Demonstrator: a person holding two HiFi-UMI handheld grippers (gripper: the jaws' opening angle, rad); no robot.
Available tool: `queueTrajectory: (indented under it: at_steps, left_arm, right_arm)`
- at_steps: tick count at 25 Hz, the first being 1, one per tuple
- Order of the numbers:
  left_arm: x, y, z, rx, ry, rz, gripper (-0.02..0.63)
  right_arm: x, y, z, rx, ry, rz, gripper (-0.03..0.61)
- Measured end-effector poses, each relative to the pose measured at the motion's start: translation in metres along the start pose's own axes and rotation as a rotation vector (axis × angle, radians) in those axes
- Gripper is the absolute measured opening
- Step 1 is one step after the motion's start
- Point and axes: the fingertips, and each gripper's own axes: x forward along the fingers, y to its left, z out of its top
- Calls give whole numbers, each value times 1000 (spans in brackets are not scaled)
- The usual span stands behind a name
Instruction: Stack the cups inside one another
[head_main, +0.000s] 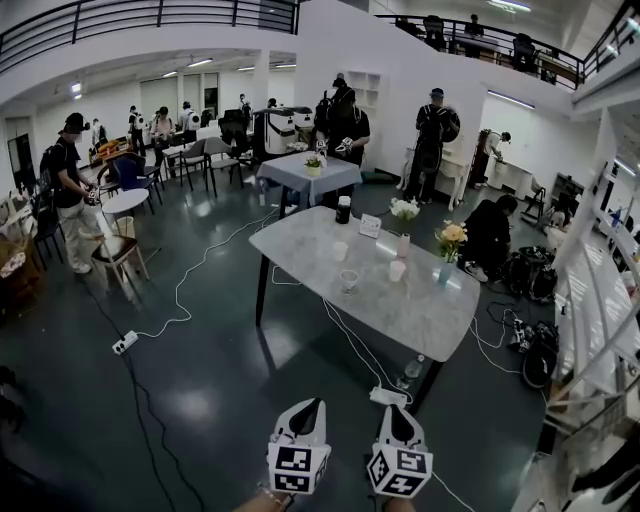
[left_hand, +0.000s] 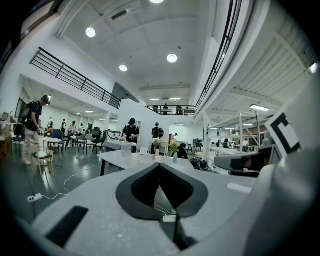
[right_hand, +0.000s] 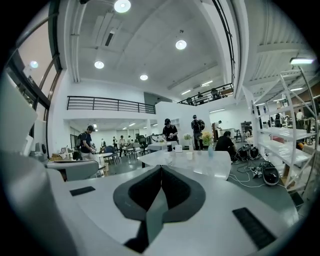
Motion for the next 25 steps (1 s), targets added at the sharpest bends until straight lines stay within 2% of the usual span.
queueTrajectory:
  at_steps: [13, 25]
  left_arm:
    - [42, 37, -14, -13, 31, 25, -3]
    - [138, 73, 8, -17, 22, 75, -3]
  right_arm:
    - [57, -3, -12, 11, 50, -20, 6]
    - [165, -17, 15, 5, 59, 26, 6]
